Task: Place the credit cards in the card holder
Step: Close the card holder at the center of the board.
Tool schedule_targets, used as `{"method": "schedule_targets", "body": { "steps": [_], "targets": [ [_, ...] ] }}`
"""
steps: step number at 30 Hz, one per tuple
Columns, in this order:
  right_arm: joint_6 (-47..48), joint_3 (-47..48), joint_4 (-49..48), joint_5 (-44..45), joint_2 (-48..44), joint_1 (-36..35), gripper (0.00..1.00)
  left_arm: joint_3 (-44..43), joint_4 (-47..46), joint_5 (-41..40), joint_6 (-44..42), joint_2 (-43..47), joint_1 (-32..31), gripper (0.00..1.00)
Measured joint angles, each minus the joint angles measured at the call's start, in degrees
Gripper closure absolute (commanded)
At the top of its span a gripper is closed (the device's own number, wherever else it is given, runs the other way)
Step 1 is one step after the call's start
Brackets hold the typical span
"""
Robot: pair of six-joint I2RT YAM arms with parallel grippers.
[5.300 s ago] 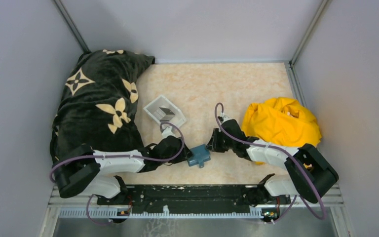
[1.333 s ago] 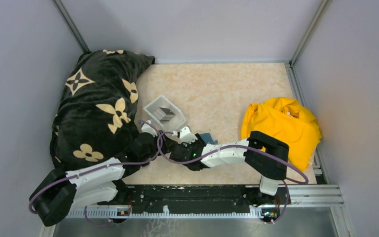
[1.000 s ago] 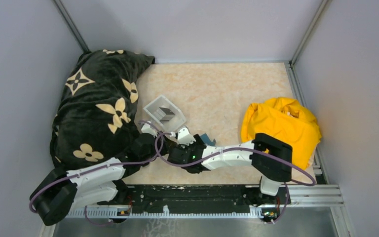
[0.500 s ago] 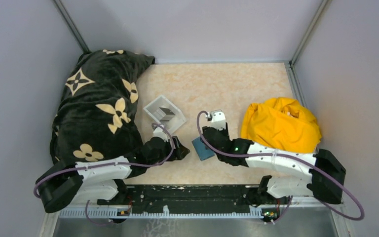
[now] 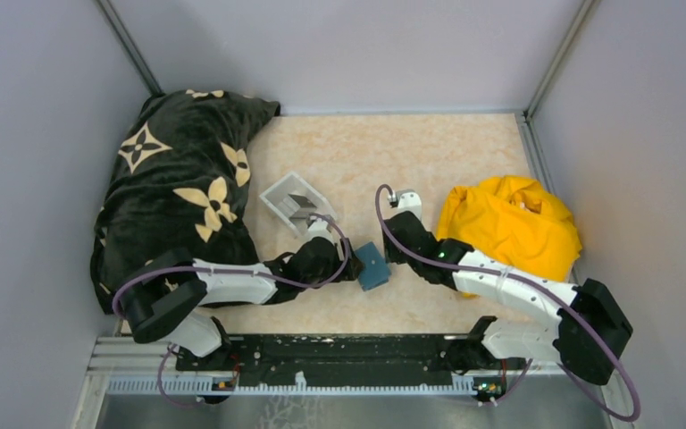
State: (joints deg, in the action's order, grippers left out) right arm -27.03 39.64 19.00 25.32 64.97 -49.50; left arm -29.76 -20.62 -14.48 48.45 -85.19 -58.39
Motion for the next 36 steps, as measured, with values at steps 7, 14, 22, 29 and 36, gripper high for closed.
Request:
{"method": "schedule_targets", "body": {
  "steps": [7,14,22,29,36],
  "targets": [
    [1.2,-0.7,-1.1,-5.5,2.0,3.6,0.61,-4.9,0.6,-1.7,0.0,-4.7,0.0,0.25],
    [1.5,-0.8,-2.6,-9.1,4.1,4.7,0.67,-7.2,2.4,-2.0,0.0,-6.8,0.0,0.27],
    [1.9,-1.8,-3.8,-11.4,5.5,6.1,0.72,-10.6,6.1,-2.5,0.4,-9.2,0.0,0.47],
    [2.0,-3.3,-5.1,-13.0,6.1,7.3,0.79,-11.3,8.2,-3.2,1.8,-9.2,0.0,0.48],
    [1.9,-3.7,-6.0,-14.0,6.4,7.7,0.88,-12.4,9.7,-3.3,2.0,-9.9,0.0,0.52]
  ]
}}
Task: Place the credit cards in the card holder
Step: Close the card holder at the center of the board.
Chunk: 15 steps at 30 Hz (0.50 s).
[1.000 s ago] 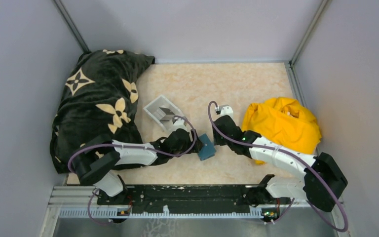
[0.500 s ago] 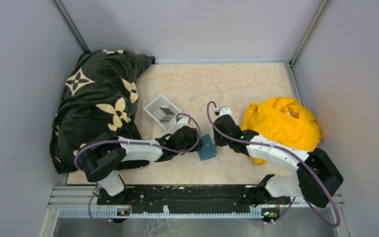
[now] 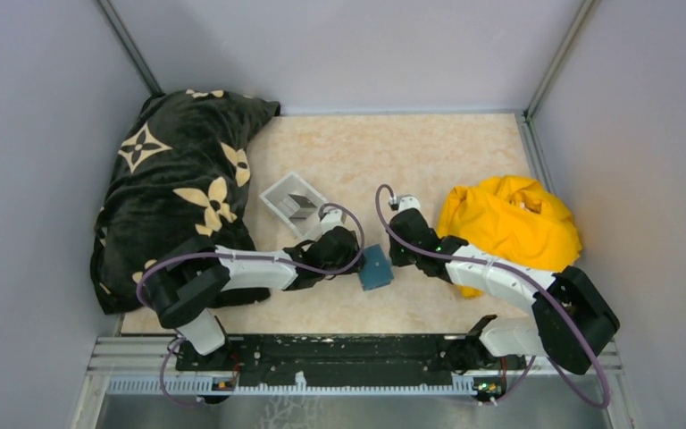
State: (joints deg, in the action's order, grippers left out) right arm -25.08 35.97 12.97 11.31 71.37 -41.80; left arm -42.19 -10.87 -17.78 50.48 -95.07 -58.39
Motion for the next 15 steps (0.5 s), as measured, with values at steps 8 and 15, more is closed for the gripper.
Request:
{"method": "schedule_targets", "body": {
  "steps": [8,15],
  "targets": [
    [0.0,-0.7,-0.8,-1.3,0.1,0.0,1.0,-2.3,0.7,0.1,0.0,-1.9,0.0,0.52],
    [0.0,-0.7,-1.2,-2.8,0.3,0.1,1.0,-2.9,0.9,0.5,0.1,-2.5,0.0,0.53]
  ]
}}
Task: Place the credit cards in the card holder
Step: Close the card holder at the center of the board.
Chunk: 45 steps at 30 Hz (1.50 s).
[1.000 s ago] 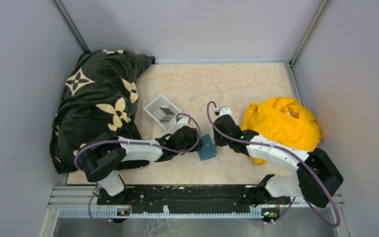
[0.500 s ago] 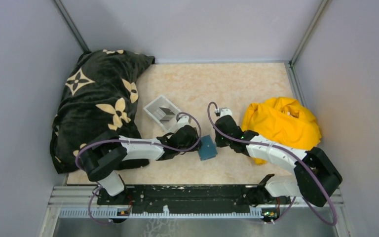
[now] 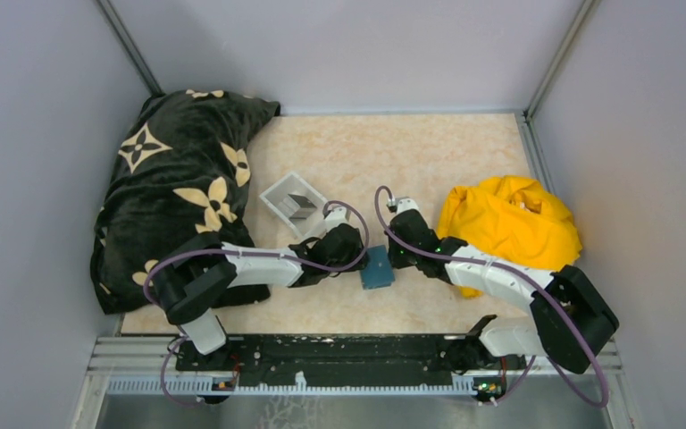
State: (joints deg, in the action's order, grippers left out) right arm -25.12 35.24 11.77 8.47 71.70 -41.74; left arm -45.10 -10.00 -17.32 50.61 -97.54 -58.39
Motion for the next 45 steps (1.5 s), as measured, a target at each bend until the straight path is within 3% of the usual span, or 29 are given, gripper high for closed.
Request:
{"method": "schedule_targets", "body": {
  "steps": [45],
  "targets": [
    [-2.1,0.5,-3.3,-3.2,4.9,-1.8,1.0,-1.1,-0.5,0.4,0.6,-1.5,-0.4,0.6]
  ]
}}
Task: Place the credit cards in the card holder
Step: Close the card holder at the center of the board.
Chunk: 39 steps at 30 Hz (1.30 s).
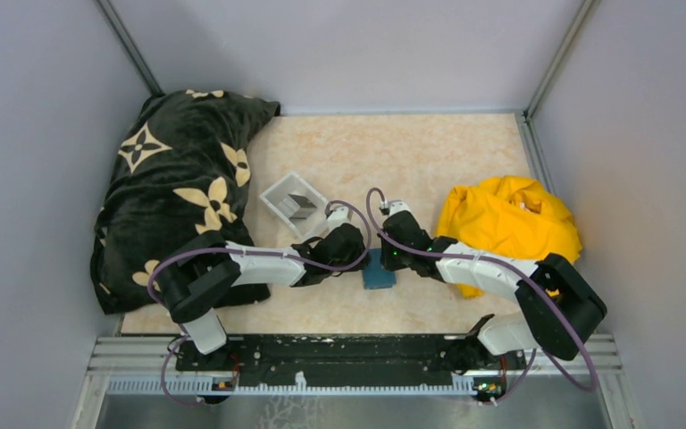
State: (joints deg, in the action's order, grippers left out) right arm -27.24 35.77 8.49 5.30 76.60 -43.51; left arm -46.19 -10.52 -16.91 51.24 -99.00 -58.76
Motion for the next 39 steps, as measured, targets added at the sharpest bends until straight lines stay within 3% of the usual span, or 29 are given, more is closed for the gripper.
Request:
{"method": "schedule_targets", "body": {
  "steps": [21,39],
  "targets": [
    [-1.6,-0.6,-1.0,2.9,0.3,-2.9,1.0,0.0,0.0,0.0,0.0,0.0,-0.1,0.6],
    [-10.4,-15.5,-22.1,16.7,-5.1,-10.6,1.0,0.0,0.4,-0.6,1.7,0.0,-0.8,0.61]
  ]
}}
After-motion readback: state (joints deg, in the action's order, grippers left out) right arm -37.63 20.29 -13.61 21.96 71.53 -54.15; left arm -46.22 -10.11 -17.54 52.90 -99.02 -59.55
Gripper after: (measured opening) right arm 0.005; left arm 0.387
